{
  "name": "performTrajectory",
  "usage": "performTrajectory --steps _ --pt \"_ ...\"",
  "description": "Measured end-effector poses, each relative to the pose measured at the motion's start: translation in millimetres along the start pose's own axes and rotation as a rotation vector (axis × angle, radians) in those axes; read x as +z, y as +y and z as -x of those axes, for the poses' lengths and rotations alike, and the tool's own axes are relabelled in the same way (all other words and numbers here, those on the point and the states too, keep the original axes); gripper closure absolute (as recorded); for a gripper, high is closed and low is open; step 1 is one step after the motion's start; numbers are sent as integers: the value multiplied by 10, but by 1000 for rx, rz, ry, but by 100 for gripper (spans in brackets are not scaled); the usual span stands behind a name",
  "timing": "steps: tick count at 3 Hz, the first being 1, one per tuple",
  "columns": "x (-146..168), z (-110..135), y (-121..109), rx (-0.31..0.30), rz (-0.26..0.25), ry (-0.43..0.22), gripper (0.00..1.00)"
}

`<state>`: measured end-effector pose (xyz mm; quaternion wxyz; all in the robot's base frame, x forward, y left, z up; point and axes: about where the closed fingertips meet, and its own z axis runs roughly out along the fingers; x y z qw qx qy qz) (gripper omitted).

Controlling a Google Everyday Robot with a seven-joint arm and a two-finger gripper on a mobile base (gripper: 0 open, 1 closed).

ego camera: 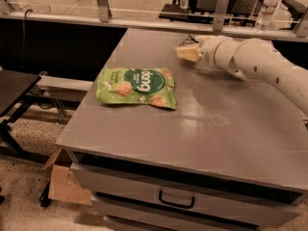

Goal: Pick rxbar chocolate

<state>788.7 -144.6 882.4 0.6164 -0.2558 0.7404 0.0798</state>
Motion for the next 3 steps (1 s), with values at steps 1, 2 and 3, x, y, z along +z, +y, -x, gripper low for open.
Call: performTrajectory --steps 1,2,3 --pt "-166 476 -32 -64 -18 -125 100" --pt "-124 748 279 -64 29 -177 100" --pt "-124 748 279 -64 29 -177 100"
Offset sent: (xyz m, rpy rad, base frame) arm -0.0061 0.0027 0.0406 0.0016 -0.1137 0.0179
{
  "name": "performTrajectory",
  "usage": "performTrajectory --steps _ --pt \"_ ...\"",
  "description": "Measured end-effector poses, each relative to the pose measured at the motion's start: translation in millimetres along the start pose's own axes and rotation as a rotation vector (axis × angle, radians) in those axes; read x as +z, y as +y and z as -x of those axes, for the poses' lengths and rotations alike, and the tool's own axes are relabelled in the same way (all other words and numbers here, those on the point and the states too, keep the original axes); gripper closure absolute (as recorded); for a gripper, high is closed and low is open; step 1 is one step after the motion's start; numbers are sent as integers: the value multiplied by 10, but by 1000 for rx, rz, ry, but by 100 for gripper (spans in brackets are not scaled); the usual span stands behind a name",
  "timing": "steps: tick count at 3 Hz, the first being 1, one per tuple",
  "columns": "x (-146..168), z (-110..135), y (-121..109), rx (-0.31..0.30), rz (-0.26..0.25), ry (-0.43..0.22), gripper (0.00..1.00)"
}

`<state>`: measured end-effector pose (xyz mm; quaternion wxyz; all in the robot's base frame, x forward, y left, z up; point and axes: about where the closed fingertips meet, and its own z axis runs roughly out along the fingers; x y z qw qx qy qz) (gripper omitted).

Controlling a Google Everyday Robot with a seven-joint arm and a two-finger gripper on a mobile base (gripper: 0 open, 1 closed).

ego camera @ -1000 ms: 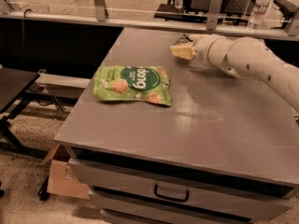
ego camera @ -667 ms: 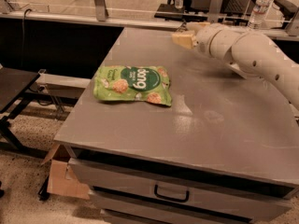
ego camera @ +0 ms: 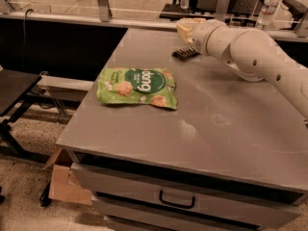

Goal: Pick rxbar chocolate

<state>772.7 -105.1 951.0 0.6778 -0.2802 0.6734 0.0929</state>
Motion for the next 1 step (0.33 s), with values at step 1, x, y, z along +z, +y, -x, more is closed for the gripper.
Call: performTrajectory --steps 1 --pt "21 6 28 0 5 -1 77"
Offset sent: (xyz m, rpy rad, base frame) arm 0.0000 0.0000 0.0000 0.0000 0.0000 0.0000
